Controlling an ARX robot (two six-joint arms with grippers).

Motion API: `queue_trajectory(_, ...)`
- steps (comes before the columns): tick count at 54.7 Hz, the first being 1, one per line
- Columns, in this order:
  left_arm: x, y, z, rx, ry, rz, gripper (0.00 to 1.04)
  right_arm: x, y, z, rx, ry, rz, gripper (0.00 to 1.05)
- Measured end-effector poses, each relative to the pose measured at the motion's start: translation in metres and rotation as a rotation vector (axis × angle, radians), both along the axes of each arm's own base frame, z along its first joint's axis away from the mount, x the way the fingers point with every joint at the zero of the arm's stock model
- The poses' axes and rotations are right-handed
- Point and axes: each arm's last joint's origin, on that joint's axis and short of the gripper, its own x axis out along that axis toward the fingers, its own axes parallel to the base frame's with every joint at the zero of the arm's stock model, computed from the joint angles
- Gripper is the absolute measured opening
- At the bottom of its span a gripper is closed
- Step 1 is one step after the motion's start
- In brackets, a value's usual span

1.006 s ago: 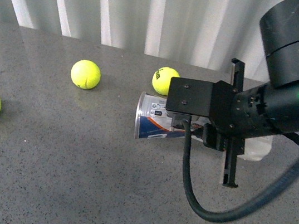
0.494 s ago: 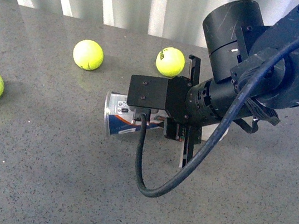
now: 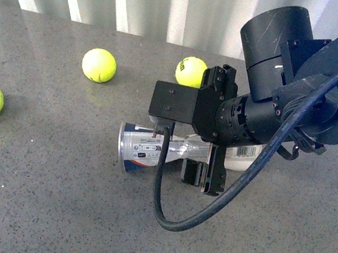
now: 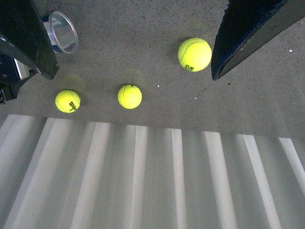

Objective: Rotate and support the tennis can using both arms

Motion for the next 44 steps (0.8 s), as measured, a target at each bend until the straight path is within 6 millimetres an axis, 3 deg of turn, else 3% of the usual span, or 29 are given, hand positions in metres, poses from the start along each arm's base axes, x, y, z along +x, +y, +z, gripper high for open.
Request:
queue_trajectory(13,0.000,0.000,0.000,0.000,0.000,0.000,0.98,-0.013,-0.001,0.043,0.131,0.029,-0.027,0.97)
queue_trajectory(25,0.000,0.000,0.000,0.000,0.000,0.000,0.98,-0.039,-0.018,0.111,0.397,0.053,-0.130,0.97)
queue_trajectory(29,0.000,0.000,0.000,0.000,0.000,0.000,0.98,-0.052,-0.037,0.130,0.490,0.050,-0.207,0.97)
queue_trajectory(36,0.000,0.000,0.000,0.000,0.000,0.000,0.98,-0.077,-0.083,0.150,0.664,-0.003,-0.499,0.97)
queue_trajectory(44,0.000,0.000,0.000,0.000,0.000,0.000,0.98,-0.122,-0.157,0.161,0.964,-0.209,-1.044,0.97)
